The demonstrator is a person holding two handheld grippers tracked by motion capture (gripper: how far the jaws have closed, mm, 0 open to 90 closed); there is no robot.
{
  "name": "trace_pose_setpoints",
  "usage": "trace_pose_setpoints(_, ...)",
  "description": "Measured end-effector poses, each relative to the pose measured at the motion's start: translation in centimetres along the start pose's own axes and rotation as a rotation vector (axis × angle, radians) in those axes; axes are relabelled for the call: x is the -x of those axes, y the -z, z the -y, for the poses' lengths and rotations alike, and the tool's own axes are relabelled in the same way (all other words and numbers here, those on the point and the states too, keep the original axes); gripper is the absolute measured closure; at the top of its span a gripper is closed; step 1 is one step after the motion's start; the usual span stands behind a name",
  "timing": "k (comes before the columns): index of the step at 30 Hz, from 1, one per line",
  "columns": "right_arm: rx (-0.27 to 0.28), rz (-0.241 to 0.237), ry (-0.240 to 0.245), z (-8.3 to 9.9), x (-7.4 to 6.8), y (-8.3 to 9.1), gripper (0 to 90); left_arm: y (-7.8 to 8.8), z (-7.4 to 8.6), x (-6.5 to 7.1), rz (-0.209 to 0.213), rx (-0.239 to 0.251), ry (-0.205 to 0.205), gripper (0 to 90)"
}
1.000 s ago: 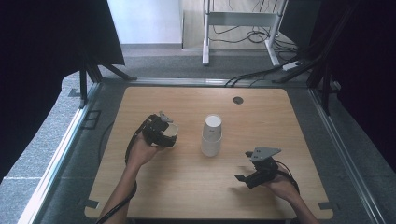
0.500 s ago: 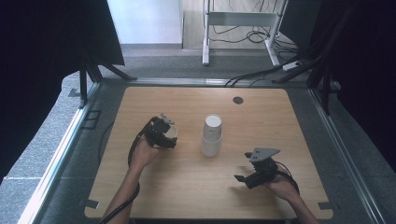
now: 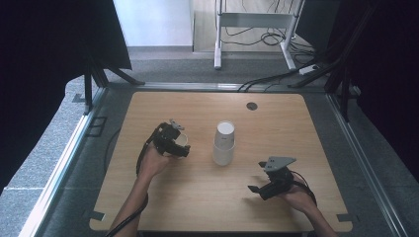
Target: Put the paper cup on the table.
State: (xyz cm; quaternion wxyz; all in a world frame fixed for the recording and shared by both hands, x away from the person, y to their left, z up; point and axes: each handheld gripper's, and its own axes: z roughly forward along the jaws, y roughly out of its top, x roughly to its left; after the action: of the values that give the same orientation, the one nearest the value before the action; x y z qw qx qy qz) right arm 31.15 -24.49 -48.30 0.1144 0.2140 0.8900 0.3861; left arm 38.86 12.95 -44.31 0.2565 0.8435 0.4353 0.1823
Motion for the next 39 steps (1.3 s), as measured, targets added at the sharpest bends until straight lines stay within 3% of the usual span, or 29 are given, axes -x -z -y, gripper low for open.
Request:
trace_pose_setpoints(9,0.004,0.016,-0.023,-0.1,0.2,0.3,2.0,1.7,-0.3,0.2,0.031,0.065,0.017,0.3)
trace_pose_setpoints(15,0.010,0.029,-0.031,-0.2,0.4,0.7,1.0,3.0,-0.1,0.8,0.028,0.125,0.014,0.0)
trace_pose_setpoints(27,0.016,0.044,-0.044,-0.4,0.6,1.4,1.0,6.0,0.8,2.5,0.036,0.234,-0.018,0.0)
trace_pose_setpoints(39,0.030,0.063,-0.060,-0.2,1.0,2.1,1.4,8.0,2.6,4.2,0.066,0.294,-0.060,0.0)
